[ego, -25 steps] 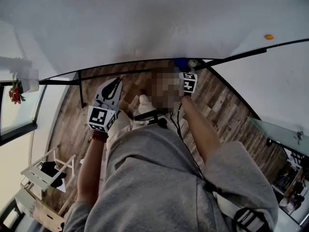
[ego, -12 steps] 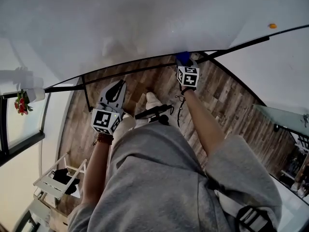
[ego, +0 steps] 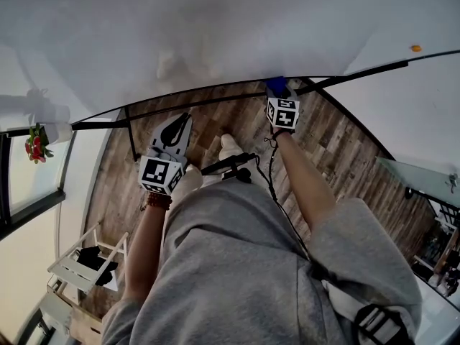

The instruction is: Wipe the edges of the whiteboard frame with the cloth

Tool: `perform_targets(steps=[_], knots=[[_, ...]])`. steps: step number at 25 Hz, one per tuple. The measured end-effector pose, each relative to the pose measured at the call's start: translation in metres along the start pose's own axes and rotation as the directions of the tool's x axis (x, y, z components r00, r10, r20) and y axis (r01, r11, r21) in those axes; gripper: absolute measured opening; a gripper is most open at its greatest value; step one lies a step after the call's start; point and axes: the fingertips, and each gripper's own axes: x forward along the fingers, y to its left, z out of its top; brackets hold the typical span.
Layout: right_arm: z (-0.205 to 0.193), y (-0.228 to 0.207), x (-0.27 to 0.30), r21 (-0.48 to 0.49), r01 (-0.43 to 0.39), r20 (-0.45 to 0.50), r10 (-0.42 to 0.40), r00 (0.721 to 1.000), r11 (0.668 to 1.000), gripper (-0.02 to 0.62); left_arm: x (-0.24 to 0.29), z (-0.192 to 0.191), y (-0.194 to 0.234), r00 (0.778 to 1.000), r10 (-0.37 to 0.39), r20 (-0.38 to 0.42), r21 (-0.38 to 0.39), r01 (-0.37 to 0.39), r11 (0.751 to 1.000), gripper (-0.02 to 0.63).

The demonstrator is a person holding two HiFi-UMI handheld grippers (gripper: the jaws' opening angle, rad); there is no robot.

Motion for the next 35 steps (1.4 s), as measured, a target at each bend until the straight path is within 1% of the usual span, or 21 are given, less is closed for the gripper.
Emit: perform_targets(steps=[16,28,35], knots=[[0.001,0.041,0.001,-0.027,-0.046,-0.014,0.046,0.999,0.999,0.149,-0.008,0.003,0.012,0.999,0.032,0.026,-0.021,-0.032,0.999,0.034],[0.002,0.086,0.006,0.025,-0.077,-0.022,0.077,0.997,0.997,0.149,-0.029,0.000,0.037,0.996,0.073,0.052,-0.048,-0.070,0.996,0.034],[0.003,0.112,0.007,0.053,-0.089,-0.024,0.090,0.996,0.995,0.149,-0.041,-0.003,0.055,0.993,0.101,0.054,-0.057,-0.098,0.994,0.034]])
